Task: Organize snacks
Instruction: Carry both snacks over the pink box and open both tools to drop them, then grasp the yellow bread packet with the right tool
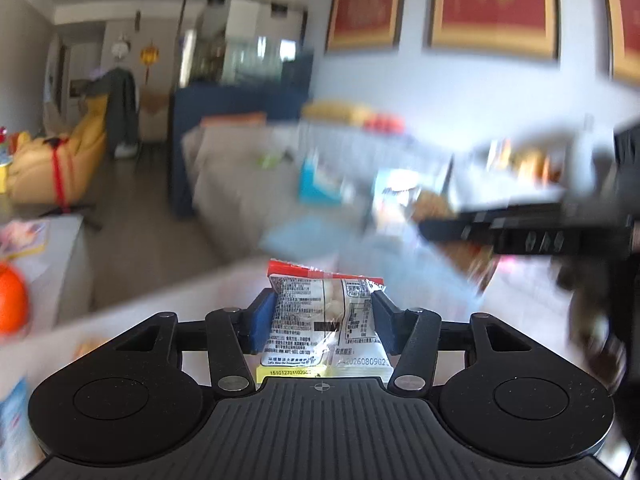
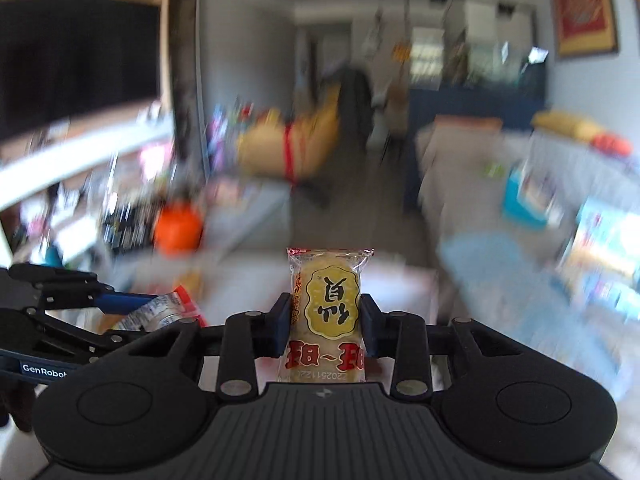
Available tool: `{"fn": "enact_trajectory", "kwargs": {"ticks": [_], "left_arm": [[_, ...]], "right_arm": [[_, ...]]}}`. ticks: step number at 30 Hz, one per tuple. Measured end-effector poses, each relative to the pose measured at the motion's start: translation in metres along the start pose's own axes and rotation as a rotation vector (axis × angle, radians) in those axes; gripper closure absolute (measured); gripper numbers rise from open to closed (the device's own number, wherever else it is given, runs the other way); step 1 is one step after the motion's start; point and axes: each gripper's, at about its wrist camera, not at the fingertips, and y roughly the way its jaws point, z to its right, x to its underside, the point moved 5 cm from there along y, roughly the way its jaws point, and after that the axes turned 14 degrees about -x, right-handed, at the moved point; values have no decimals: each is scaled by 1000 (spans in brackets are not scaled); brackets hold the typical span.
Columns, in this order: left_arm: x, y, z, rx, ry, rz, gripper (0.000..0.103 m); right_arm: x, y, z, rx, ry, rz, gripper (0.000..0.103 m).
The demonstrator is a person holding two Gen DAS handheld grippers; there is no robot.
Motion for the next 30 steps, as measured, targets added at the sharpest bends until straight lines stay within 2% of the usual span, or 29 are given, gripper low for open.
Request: {"fn": "enact_trajectory", "kwargs": {"ticks": [2,3,4,5,6,8,12,14,15,19,22,24,26,30], "left_arm": [[-13,32,0,64,-100,-15,44],[-10,53,2,95,-126,-52,43],[-2,74,1,98,-144,-105,44],[9,90,-2,70,-166,-142,49],[18,96,-6,45,-185,-151,49],[36,95,-19,42,-228,-155,49],[67,66,-63,2,-332,-132,49],[79,47,-92,-72,-370,-102,49],[87,34,-105,-134,-376,-78,49],[122,-13,-163,-495,-401,14,49],[153,-32,-200,-667,-526,11,49],[164,-44,-216,-732,-576,62,49],[172,-48,-224,-788,-571,99,49],[181,-40,-232,-762,-577,34,49]], "right_arm": [[-30,3,11,18,14,48,68],[-41,9,18,23,38,59,66],[-49,18,25,18,62,64,55],[-53,30,33,7,82,52,37],[-54,43,41,14,107,26,34],[-48,64,55,69,158,-23,34],[-19,74,65,72,169,-69,34],[-6,80,68,88,184,-92,34],[0,84,66,87,199,-110,34],[16,109,36,16,191,-166,33],[23,135,-6,-44,129,-214,28],[26,161,-39,-102,95,-257,27],[27,192,-75,-147,64,-298,26],[23,263,-127,-189,35,-347,25]]}}
